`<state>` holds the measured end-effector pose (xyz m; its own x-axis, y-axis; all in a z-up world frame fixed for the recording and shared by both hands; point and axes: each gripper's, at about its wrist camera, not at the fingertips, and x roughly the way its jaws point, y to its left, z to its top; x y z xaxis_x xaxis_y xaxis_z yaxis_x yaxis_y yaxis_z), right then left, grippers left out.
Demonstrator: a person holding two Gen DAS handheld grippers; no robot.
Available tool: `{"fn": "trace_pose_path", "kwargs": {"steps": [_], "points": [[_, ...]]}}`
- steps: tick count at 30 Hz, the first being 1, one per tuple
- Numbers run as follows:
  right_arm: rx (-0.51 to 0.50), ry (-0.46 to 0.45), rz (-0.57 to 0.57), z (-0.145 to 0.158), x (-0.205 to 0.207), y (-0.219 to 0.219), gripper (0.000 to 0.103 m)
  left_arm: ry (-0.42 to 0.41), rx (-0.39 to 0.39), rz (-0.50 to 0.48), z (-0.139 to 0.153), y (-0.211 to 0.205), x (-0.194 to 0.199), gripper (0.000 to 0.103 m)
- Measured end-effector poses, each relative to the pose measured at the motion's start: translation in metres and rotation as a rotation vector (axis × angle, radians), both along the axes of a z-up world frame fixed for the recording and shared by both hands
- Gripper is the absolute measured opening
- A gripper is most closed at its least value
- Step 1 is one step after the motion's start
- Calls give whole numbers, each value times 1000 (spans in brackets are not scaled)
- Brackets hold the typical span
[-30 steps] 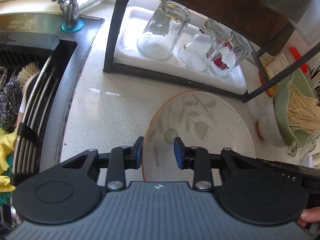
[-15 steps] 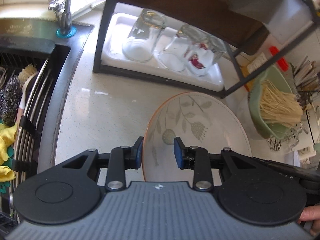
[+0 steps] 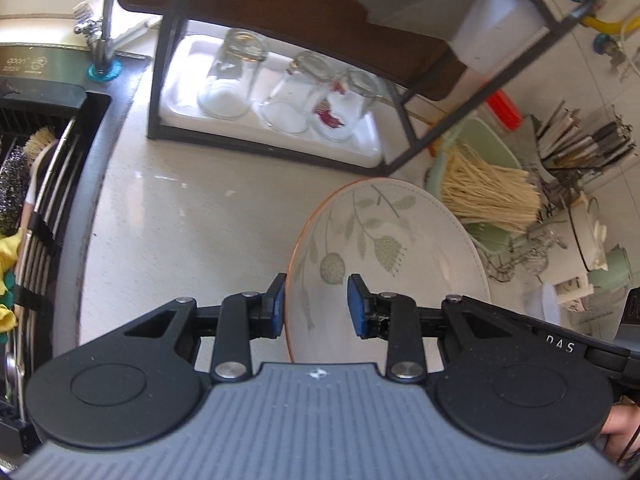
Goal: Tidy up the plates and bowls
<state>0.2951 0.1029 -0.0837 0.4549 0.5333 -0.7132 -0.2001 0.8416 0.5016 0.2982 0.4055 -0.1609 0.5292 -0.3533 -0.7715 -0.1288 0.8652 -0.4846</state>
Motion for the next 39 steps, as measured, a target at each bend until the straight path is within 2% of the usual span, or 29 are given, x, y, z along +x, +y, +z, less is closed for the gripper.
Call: {"fn": "trace_pose_path", "kwargs": {"steps": [16, 24, 31, 39], "points": [[0, -19, -55, 7, -52, -88, 17, -43, -13, -76, 14, -95, -28, 36], [-13, 4, -47, -5, -72, -137, 17, -42, -16, -77, 13, -149, -45, 36], [-15, 27, -45, -21, -87, -164, 17, -20, 25, -97, 2, -183, -62, 36], [-41, 40, -38, -52, -96, -167, 18, 42, 106, -89, -20, -202, -69, 36]]}}
